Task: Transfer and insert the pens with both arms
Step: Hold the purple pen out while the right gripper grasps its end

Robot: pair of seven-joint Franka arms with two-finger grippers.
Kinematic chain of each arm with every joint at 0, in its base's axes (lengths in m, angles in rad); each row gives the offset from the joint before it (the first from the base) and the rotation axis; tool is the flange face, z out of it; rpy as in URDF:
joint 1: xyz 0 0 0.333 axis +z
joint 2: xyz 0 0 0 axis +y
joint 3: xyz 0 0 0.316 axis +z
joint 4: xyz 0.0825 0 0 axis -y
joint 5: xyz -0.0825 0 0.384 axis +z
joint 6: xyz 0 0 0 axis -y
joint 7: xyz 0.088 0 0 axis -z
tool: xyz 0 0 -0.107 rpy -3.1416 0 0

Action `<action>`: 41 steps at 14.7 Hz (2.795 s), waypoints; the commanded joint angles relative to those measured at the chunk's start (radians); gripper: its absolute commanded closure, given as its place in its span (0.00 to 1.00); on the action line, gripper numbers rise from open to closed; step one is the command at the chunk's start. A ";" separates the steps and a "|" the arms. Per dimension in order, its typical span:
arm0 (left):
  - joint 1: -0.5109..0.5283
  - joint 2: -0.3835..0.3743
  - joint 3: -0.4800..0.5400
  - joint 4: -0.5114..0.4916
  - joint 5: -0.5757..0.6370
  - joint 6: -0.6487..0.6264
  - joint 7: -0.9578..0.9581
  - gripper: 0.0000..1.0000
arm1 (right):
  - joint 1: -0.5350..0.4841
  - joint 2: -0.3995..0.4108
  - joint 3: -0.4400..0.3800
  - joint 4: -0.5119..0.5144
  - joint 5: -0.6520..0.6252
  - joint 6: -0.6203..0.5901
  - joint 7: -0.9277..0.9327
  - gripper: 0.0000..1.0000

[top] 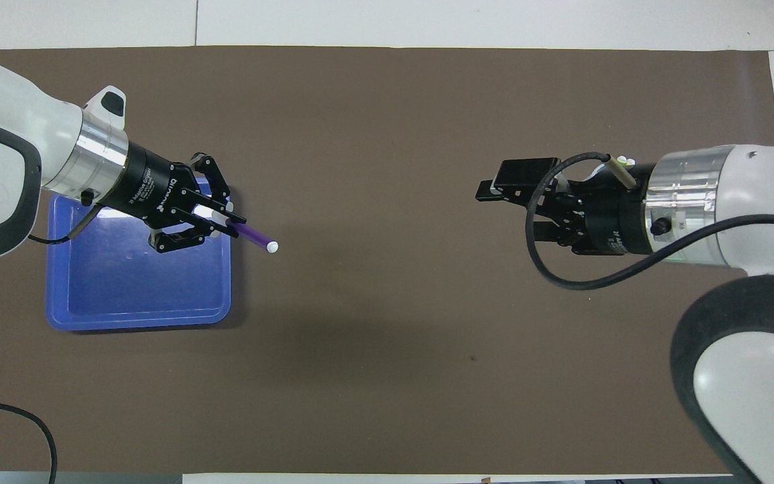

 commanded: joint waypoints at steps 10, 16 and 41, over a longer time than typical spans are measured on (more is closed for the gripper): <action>-0.179 -0.177 0.011 -0.310 -0.398 0.351 -0.262 1.00 | 0.272 0.045 0.004 -0.137 0.025 0.470 0.008 0.03; -0.219 -0.222 0.011 -0.367 -0.455 0.412 -0.261 1.00 | 0.301 0.076 0.004 -0.139 0.011 0.489 -0.029 0.15; -0.224 -0.222 0.011 -0.369 -0.463 0.431 -0.261 1.00 | 0.315 0.065 0.003 -0.148 0.006 0.428 -0.038 1.00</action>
